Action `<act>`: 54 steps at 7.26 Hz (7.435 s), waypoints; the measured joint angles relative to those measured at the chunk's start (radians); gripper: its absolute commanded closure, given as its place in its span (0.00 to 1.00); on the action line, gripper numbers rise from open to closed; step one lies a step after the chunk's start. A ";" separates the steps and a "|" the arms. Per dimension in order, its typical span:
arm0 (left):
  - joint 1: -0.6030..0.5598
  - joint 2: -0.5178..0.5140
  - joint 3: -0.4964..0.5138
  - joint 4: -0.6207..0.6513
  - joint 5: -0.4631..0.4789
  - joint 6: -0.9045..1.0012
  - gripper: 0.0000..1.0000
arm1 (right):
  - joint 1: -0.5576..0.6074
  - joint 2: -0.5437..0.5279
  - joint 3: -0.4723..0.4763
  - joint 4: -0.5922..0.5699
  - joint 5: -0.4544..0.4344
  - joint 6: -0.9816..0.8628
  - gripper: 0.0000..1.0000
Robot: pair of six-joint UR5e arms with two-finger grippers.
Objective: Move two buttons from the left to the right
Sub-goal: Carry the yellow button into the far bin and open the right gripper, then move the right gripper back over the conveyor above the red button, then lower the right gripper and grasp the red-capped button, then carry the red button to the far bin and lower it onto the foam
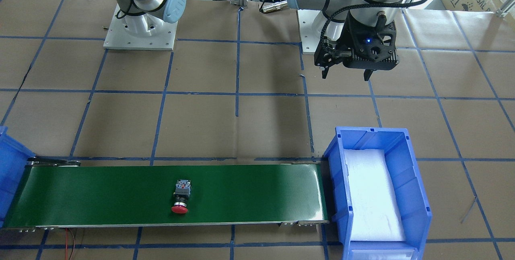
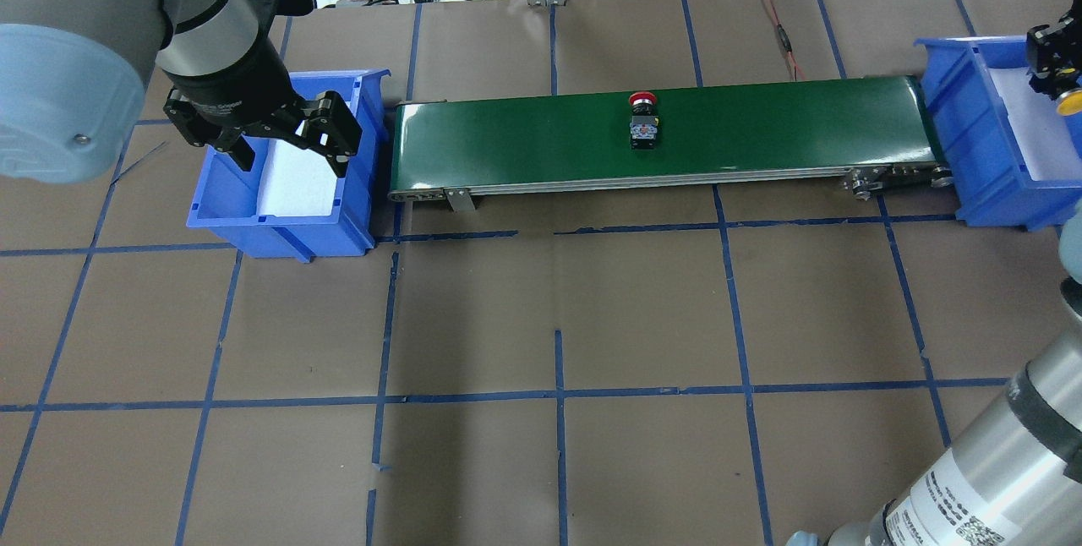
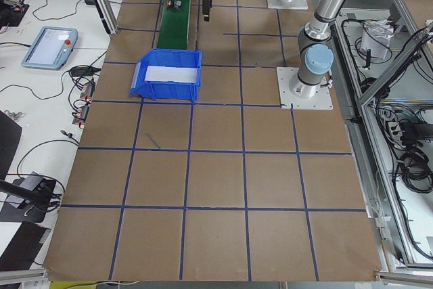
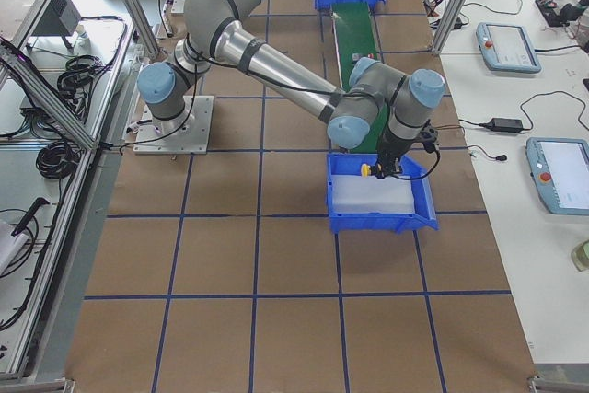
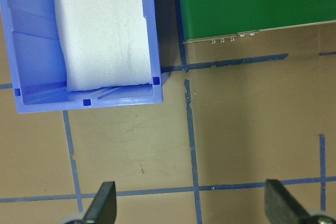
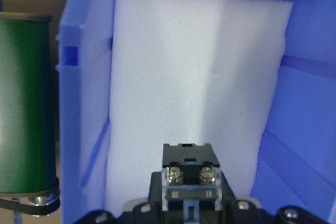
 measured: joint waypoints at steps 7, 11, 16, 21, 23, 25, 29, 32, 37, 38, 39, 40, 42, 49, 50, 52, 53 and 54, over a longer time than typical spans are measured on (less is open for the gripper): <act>0.000 0.000 0.000 -0.004 0.000 0.000 0.00 | -0.002 0.026 -0.097 0.055 0.004 -0.018 0.00; 0.000 0.000 0.000 -0.006 0.000 0.000 0.00 | 0.242 -0.005 -0.160 0.172 0.012 0.082 0.00; 0.000 0.000 0.000 -0.006 0.000 0.000 0.00 | 0.451 -0.042 -0.013 0.157 0.150 0.345 0.00; 0.000 0.000 0.000 -0.006 0.000 0.000 0.00 | 0.511 -0.043 0.065 0.080 0.160 0.553 0.00; 0.000 0.000 0.000 -0.006 0.000 0.000 0.00 | 0.515 -0.055 0.147 0.001 0.156 0.605 0.00; 0.000 0.000 0.000 -0.006 0.000 0.000 0.00 | 0.516 -0.065 0.176 -0.042 0.160 0.624 0.00; 0.000 0.000 0.000 -0.006 0.000 0.000 0.00 | 0.513 -0.060 0.181 -0.049 0.170 0.643 0.00; 0.000 0.000 0.000 -0.006 0.000 0.000 0.00 | 0.512 -0.048 0.184 -0.048 0.179 0.650 0.50; 0.000 0.000 0.000 -0.006 0.001 0.000 0.00 | 0.508 -0.052 0.172 0.029 0.162 0.644 0.84; 0.000 0.000 0.000 -0.006 0.001 0.000 0.00 | 0.503 -0.055 0.157 0.033 0.144 0.638 0.84; 0.000 0.000 0.000 -0.007 0.002 0.000 0.00 | 0.497 -0.058 0.128 0.047 0.113 0.628 0.84; -0.001 0.000 0.000 -0.007 0.002 0.000 0.00 | 0.479 -0.060 0.091 0.077 0.094 0.606 0.84; -0.001 0.000 0.000 -0.009 0.002 0.000 0.00 | 0.398 -0.061 0.036 0.111 0.084 0.529 0.84; -0.002 0.001 0.000 -0.010 0.002 0.000 0.00 | 0.055 -0.065 -0.071 0.116 0.068 0.083 0.86; -0.002 0.001 0.000 -0.010 0.002 0.000 0.00 | 0.011 -0.065 -0.072 0.110 0.068 0.018 0.86; -0.002 0.002 0.000 -0.010 0.002 0.000 0.00 | -0.034 -0.055 -0.072 0.059 0.040 -0.061 0.85; -0.002 0.002 0.000 -0.012 0.002 0.000 0.00 | -0.047 -0.050 -0.069 0.027 0.030 -0.077 0.85; -0.002 0.002 0.000 -0.014 0.002 0.000 0.00 | -0.054 -0.034 -0.065 0.008 0.027 -0.081 0.76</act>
